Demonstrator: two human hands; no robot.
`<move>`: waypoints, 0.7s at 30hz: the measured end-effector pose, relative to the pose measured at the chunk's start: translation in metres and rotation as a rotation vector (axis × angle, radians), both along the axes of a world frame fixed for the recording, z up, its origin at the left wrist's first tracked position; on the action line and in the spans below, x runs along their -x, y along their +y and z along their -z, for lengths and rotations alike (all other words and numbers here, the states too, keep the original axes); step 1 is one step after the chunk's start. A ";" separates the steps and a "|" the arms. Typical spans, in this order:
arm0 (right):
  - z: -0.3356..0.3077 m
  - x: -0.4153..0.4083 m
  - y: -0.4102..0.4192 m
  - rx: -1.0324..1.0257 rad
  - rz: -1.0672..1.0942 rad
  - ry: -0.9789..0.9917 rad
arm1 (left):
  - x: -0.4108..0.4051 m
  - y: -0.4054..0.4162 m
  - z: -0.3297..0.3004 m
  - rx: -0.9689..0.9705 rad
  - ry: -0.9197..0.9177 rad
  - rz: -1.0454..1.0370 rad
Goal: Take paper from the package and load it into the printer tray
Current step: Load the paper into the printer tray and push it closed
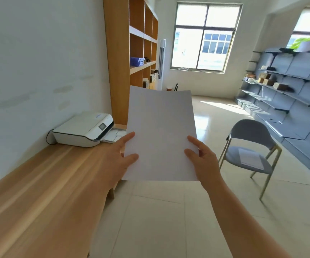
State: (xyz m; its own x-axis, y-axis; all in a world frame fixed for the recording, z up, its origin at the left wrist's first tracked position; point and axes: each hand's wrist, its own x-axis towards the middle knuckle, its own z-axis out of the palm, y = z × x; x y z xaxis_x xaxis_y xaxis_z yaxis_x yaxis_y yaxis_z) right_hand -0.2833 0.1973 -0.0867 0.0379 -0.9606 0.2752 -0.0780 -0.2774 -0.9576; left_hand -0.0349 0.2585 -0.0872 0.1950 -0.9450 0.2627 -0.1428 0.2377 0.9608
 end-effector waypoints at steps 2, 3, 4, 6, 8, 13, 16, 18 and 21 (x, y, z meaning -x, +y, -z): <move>-0.006 0.006 -0.031 0.004 0.031 0.003 | 0.005 -0.040 -0.008 0.007 -0.013 0.037; -0.007 0.009 -0.045 0.003 0.042 0.006 | 0.009 -0.058 -0.010 0.006 -0.014 0.051; -0.007 0.012 -0.058 -0.001 0.056 0.007 | 0.013 -0.074 -0.011 0.002 -0.006 0.063; -0.006 0.019 -0.083 -0.009 0.095 -0.005 | 0.021 -0.104 -0.011 -0.007 0.000 0.086; -0.001 0.025 -0.110 -0.019 0.117 -0.011 | 0.026 -0.134 -0.010 -0.017 -0.022 0.095; 0.012 0.044 -0.191 -0.023 0.098 -0.011 | 0.046 -0.214 0.003 -0.029 0.018 0.100; 0.017 0.064 -0.246 -0.014 0.093 -0.030 | 0.065 -0.269 0.009 -0.014 0.009 0.093; 0.016 0.078 -0.284 -0.014 0.081 -0.021 | 0.078 -0.307 0.007 -0.017 0.014 0.087; 0.011 0.095 -0.338 -0.024 0.069 -0.024 | 0.093 -0.361 0.004 -0.031 -0.009 0.068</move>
